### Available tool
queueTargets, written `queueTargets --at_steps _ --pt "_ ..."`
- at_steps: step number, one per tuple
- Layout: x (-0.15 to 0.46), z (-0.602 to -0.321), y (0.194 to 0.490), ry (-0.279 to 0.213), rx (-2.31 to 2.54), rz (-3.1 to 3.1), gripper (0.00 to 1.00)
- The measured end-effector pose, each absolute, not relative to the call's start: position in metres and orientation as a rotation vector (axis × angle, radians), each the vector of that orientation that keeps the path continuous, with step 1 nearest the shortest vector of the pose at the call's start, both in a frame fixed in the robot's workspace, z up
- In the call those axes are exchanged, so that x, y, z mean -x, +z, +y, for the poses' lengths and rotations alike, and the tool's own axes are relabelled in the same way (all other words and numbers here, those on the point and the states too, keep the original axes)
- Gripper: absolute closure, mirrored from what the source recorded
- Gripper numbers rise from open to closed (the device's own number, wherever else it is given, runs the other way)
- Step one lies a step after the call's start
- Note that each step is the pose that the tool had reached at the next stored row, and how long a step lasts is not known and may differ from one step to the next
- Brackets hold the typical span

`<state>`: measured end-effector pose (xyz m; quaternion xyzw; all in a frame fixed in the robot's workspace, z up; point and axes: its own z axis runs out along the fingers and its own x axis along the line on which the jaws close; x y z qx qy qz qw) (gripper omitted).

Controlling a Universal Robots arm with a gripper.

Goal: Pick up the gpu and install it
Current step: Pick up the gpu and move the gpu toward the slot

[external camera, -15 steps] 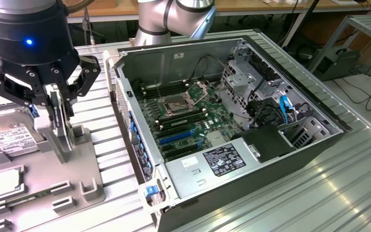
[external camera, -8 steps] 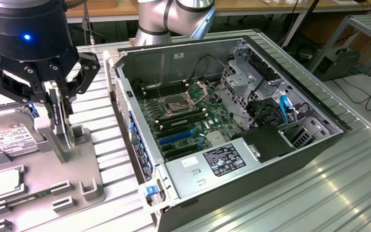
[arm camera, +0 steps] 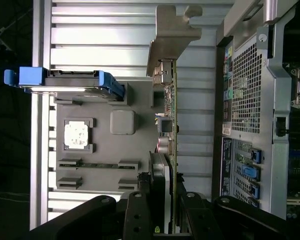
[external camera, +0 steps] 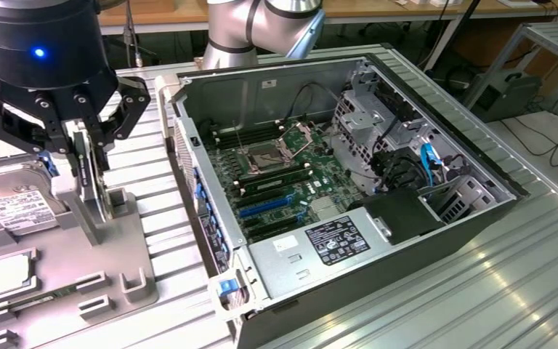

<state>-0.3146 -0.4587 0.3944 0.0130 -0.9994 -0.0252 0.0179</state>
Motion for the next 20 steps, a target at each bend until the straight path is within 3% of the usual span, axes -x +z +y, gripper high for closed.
queueTargets --at_steps 20 --pt "0.3146 -0.4587 0.4041 -0.080 -0.040 -3.105 0.72"
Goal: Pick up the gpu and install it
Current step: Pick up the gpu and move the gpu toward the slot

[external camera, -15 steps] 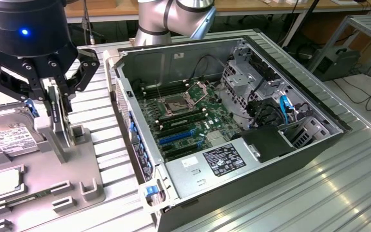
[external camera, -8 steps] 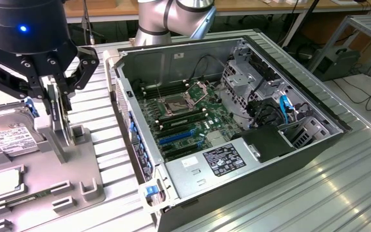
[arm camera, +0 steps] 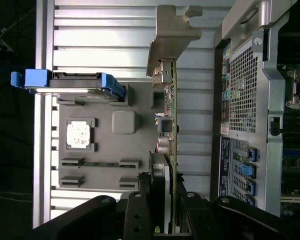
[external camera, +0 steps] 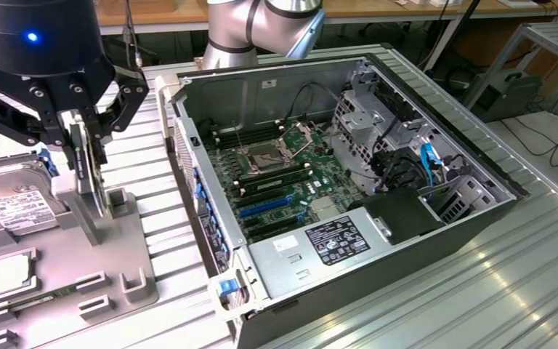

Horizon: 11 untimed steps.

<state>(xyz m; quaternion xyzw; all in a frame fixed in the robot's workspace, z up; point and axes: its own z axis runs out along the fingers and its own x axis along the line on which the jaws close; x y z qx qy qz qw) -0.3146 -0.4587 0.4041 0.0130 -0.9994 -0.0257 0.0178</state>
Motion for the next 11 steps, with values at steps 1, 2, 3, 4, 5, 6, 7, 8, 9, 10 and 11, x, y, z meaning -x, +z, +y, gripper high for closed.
queueTargets --at_steps 1,2,3,4,5,6,7,8,9,10,11 --pt "0.3146 -0.4586 0.4044 -0.080 -0.040 -3.105 0.72" --pt "0.3146 -0.4587 0.4045 -0.080 -0.040 -3.105 0.72" --pt "0.3146 -0.4587 0.4048 -0.080 -0.040 -3.105 0.72" --pt "0.3146 -0.4586 0.4050 -0.080 -0.040 -3.105 0.72" --pt "0.3146 -0.4587 0.4052 -0.081 -0.040 -3.105 0.72" --pt "0.3146 -0.4587 0.4056 -0.081 -0.040 -3.105 0.72" --pt "0.3146 -0.4586 0.4061 -0.081 -0.040 -3.104 0.72" --pt "0.3146 -0.4586 0.4068 -0.081 -0.040 -3.105 0.72" --pt "0.3146 -0.4587 0.4075 -0.081 -0.040 -3.105 0.72" --pt "0.3146 -0.4587 0.4082 -0.081 -0.040 -3.105 0.72" --pt "0.3146 -0.4587 0.4091 -0.081 -0.040 -3.105 0.72"
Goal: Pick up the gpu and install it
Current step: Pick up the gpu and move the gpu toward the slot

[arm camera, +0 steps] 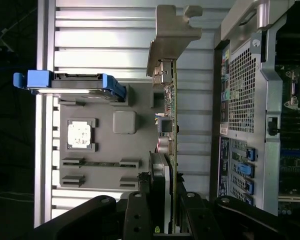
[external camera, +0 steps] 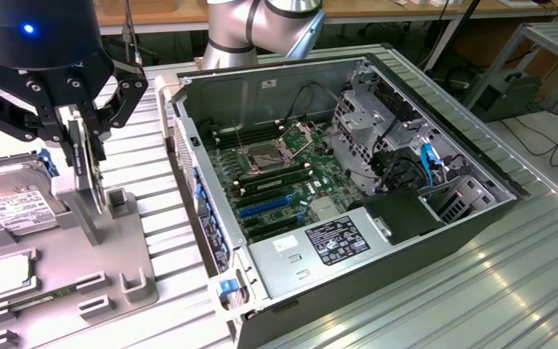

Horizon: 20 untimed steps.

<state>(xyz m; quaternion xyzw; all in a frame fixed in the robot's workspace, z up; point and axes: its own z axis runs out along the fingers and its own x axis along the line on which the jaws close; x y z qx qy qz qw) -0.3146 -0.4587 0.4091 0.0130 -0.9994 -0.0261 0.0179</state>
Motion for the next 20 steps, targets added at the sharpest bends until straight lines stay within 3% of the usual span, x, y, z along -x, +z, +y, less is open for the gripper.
queueTargets --at_steps 20 --pt "0.315 -0.459 0.432 -0.082 -0.040 -3.105 0.72"
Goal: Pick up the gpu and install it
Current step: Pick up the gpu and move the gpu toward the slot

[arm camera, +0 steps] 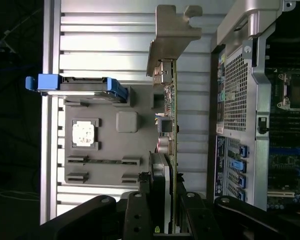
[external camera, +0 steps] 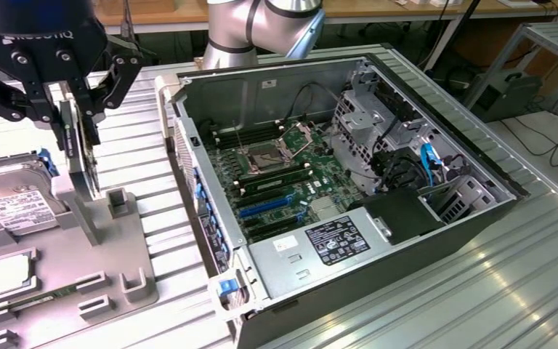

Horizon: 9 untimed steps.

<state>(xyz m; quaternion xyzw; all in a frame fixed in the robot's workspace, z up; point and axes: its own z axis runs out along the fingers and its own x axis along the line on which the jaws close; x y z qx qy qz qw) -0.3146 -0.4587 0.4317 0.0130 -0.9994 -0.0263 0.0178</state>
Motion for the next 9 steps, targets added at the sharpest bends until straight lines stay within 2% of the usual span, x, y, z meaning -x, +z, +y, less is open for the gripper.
queueTargets --at_steps 9 --pt "0.315 -0.459 0.445 -0.082 -0.040 -3.105 0.72"
